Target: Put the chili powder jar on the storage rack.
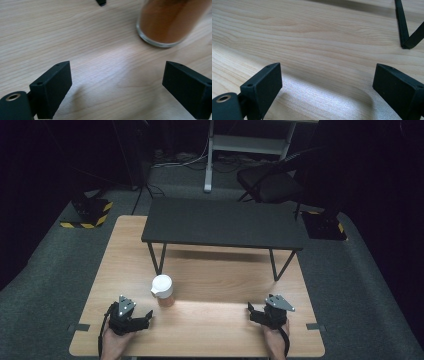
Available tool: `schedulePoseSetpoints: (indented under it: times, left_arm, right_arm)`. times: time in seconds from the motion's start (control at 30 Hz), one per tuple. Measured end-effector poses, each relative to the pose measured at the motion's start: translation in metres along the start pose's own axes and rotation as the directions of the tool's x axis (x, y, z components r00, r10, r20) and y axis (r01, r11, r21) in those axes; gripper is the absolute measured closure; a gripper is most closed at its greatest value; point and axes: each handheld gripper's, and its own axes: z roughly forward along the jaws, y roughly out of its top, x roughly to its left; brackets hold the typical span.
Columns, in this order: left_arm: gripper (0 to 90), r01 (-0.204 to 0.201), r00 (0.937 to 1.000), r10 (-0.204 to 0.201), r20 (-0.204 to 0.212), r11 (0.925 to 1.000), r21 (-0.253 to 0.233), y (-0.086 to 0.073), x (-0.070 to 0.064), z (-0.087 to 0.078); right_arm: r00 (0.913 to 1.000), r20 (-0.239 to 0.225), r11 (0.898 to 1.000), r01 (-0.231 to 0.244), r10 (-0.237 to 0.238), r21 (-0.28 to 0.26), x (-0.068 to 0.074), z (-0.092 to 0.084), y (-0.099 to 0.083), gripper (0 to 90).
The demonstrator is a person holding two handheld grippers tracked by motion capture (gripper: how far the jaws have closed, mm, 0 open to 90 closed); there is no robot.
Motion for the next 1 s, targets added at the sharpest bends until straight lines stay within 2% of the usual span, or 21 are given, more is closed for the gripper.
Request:
schedulePoseSetpoints:
  times: [0.33,0.4,0.83,1.0]
  left_arm:
    - [9.1,-0.053,0.996,0.055,0.07,0.9981,-0.03,-0.001,-0.011,-0.002]
    - [9.1,-0.052,0.995,0.055,0.083,0.9979,-0.04,0.0,-0.012,-0.001]
    - [9.1,-0.061,0.9915,0.072,0.109,0.9931,-0.1,0.017,-0.019,0.01]
    - [9.1,-0.071,0.9919,0.082,0.097,0.9904,-0.119,0.024,-0.024,0.015]
  right_arm:
    - [1.0,0.0,1.0,-0.002,0.002,0.002,0.0,0.0,0.0,8.1]
    - [1.0,0.0,1.0,-0.003,0.003,0.002,0.0,0.0,0.0,8.1]
    - [1.0,-0.001,1.0,-0.007,0.007,-0.001,0.0,0.0,0.0,8.1]
    - [1.0,-0.003,1.0,-0.002,0.002,0.0,-0.001,0.0,0.0,8.1]
